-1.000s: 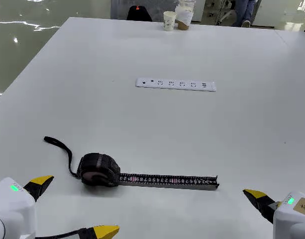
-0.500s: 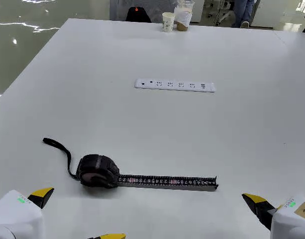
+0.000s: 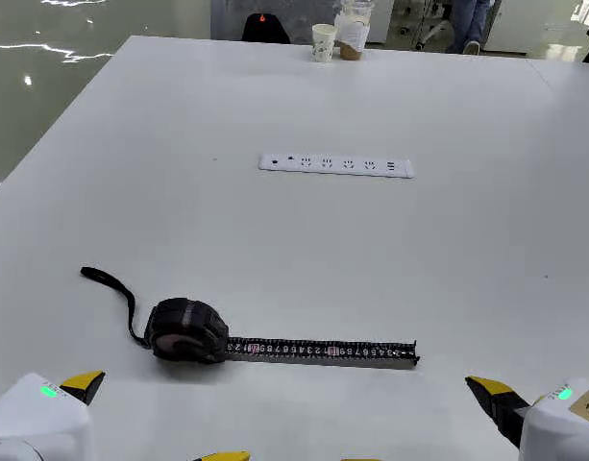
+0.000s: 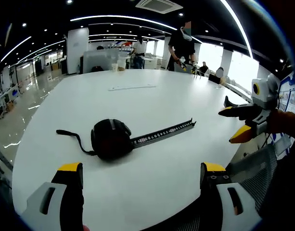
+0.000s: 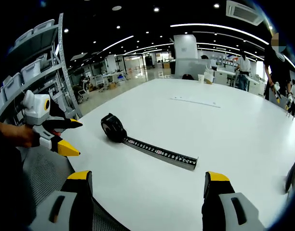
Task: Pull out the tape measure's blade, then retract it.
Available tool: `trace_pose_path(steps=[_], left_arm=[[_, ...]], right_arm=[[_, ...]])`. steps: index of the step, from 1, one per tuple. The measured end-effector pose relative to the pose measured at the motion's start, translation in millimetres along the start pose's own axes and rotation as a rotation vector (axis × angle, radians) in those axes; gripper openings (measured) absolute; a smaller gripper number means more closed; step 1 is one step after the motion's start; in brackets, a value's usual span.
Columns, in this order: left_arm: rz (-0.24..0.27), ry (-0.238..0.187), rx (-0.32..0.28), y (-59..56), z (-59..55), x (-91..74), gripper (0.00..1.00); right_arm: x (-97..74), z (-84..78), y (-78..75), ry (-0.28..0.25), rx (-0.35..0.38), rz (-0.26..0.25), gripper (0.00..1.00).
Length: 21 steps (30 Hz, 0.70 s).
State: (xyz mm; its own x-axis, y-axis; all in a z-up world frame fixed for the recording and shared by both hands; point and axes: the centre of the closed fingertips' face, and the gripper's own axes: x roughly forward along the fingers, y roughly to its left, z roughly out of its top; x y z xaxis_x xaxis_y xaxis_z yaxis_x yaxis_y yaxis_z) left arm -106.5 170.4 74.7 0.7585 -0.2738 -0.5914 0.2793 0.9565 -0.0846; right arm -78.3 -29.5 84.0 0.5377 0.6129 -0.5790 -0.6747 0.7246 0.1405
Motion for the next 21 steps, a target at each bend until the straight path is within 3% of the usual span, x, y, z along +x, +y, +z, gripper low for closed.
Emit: trace_pose_path(steps=[21], left_arm=[[0.046, -0.015, -0.036, 11.9, 8.0, 6.0, 0.99]], right_arm=[[6.1, -4.5, -5.8, 0.014, -0.037, 0.033, 0.95]])
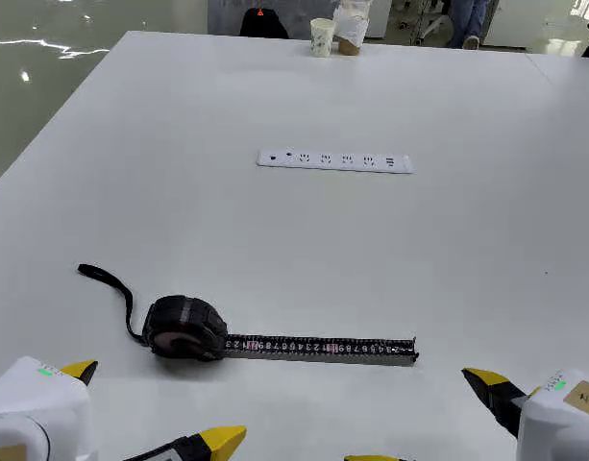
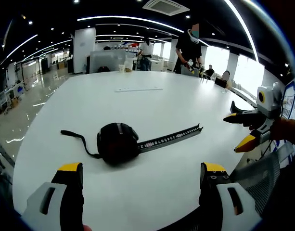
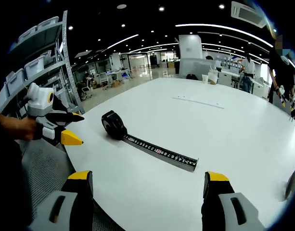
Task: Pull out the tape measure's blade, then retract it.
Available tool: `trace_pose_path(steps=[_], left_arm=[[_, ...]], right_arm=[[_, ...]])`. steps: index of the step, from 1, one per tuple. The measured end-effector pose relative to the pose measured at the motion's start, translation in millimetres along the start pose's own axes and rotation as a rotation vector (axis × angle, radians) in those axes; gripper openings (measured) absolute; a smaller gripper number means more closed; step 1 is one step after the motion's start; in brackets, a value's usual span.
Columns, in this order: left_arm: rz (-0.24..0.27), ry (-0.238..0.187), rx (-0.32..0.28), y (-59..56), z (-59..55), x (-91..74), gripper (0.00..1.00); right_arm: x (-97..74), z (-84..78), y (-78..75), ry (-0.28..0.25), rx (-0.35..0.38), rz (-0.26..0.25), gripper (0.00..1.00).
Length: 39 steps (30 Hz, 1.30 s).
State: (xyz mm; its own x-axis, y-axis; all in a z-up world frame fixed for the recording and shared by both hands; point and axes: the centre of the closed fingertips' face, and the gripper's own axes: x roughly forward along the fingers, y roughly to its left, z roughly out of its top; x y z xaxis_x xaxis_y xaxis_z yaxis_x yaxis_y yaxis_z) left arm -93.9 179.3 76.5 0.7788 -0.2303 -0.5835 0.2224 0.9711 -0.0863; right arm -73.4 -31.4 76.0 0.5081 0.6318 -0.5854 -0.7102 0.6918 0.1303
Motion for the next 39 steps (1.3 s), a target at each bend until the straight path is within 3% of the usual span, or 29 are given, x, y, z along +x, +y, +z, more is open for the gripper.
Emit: trace_pose_path(steps=[13, 18, 28, 39], left_arm=[[0.009, -0.002, -0.015, 3.7, 4.7, 14.6, 0.99], [0.022, 0.000, -0.033, 6.6, 5.8, 20.7, 0.99], [0.043, -0.003, -0.046, 10.8, 8.6, 32.6, 0.99], [0.057, -0.009, -0.054, 15.9, 12.7, 47.6, 0.99]], right_arm=[[5.4, -4.5, -5.0, 0.018, -0.040, 0.045, 0.95], [8.0, -5.1, -5.7, 0.028, -0.104, 0.084, 0.95], [13.1, -13.1, -8.3, 0.050, -0.157, 0.165, 0.94], [19.0, -20.6, -21.1, 0.100, -0.213, 0.214, 0.92]])
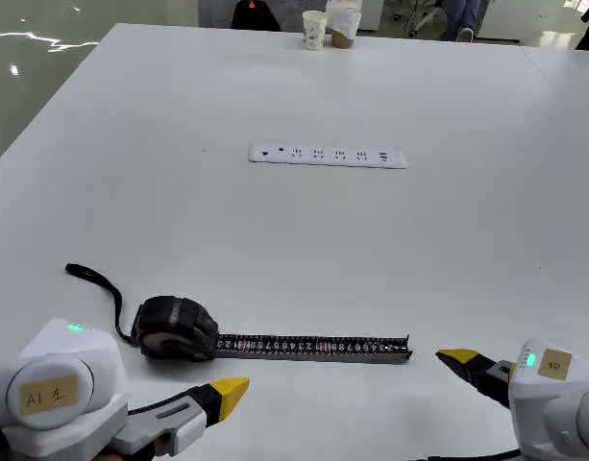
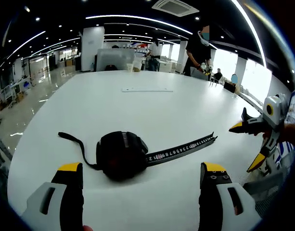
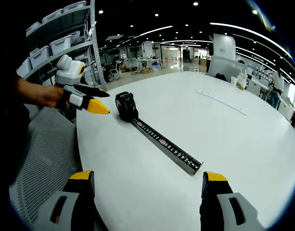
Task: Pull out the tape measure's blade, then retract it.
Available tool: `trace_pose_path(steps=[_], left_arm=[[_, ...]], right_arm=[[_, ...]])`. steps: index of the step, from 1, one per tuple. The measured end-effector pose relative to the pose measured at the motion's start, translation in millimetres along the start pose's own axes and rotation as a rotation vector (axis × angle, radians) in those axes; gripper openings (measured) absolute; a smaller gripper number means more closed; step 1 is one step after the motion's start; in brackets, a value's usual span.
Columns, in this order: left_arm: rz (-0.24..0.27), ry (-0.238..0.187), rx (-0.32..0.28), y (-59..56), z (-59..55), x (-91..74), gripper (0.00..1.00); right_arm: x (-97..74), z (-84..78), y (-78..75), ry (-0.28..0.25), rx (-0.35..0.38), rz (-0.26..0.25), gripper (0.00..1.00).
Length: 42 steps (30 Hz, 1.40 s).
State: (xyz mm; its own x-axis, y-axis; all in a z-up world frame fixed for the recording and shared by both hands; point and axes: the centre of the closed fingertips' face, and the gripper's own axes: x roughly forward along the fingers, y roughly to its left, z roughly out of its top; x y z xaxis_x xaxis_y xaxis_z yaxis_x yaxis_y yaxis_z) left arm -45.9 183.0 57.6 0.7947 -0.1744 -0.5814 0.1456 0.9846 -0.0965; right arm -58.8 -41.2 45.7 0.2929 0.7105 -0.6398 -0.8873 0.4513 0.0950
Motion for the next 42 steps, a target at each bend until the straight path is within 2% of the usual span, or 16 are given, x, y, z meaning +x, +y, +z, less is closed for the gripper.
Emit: trace_pose_path(steps=[11, 19, 22, 34, 42], left_arm=[[0.024, -0.004, -0.018, 7.3, 2.0, 8.4, 0.99], [0.036, -0.003, -0.032, 11.3, 5.8, 15.5, 0.99], [0.036, -0.003, -0.039, 11.3, 7.9, 19.5, 0.98], [0.042, 0.010, -0.057, 11.9, 8.0, 32.6, 0.95], [0.061, 0.021, -0.088, 17.4, 8.3, 42.0, 0.88]], right_arm=[[6.5, -0.1, -20.0, 0.036, -0.075, 0.030, 0.85], [12.4, 2.5, -36.7, 0.057, -0.125, 0.054, 0.76], [16.6, -1.3, -41.6, 0.069, -0.129, 0.073, 0.70], [30.4, -12.5, -59.6, 0.124, -0.179, 0.103, 0.57], [37.7, -17.9, -71.3, 0.152, -0.217, 0.134, 0.44]])
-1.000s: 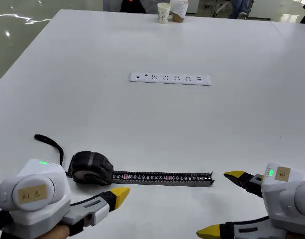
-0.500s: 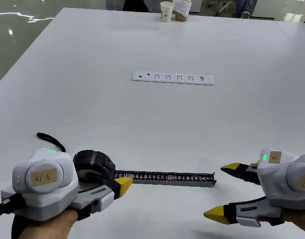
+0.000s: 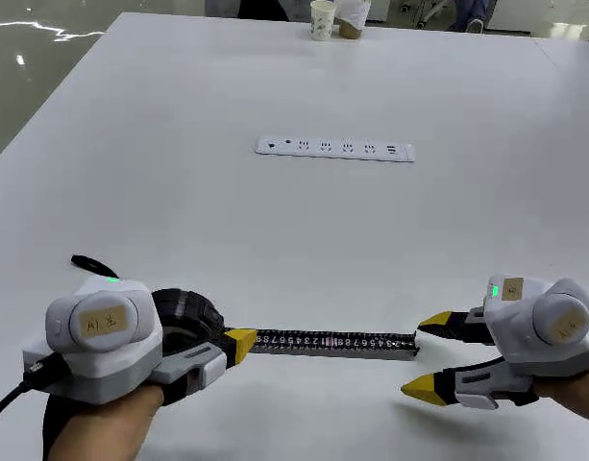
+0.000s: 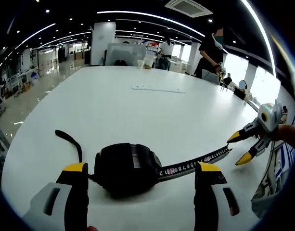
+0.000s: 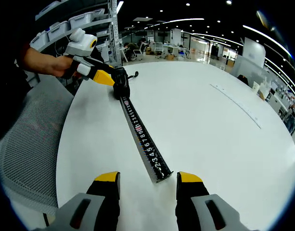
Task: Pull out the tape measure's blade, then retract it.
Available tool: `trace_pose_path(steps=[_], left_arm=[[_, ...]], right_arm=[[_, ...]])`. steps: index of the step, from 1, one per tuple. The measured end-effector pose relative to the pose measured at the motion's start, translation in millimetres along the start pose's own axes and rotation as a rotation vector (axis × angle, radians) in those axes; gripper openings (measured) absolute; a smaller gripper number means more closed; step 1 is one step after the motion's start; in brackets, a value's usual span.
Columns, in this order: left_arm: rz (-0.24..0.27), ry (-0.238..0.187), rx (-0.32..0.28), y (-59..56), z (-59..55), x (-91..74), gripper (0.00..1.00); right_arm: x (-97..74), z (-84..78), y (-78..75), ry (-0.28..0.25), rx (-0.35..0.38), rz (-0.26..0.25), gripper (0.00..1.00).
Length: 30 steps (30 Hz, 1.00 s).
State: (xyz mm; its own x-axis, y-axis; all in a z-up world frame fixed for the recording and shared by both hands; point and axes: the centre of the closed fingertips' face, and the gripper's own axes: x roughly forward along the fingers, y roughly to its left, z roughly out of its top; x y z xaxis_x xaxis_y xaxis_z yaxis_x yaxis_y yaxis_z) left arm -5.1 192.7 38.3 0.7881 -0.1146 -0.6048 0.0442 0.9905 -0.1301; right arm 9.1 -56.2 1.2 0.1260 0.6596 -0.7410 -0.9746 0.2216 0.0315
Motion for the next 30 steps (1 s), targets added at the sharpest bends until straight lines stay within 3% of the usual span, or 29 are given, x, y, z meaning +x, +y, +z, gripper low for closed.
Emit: trace_pose_path(steps=[18, 30], left_arm=[[0.044, 0.034, -0.050, 14.2, -10.0, 13.2, 0.72], [0.048, 0.035, -0.073, 16.9, -11.5, 17.3, 0.67]], right_arm=[[10.4, -4.5, -14.4, 0.032, -0.100, 0.051, 0.19], [13.8, -3.7, -15.3, 0.024, -0.118, 0.065, 0.13]])
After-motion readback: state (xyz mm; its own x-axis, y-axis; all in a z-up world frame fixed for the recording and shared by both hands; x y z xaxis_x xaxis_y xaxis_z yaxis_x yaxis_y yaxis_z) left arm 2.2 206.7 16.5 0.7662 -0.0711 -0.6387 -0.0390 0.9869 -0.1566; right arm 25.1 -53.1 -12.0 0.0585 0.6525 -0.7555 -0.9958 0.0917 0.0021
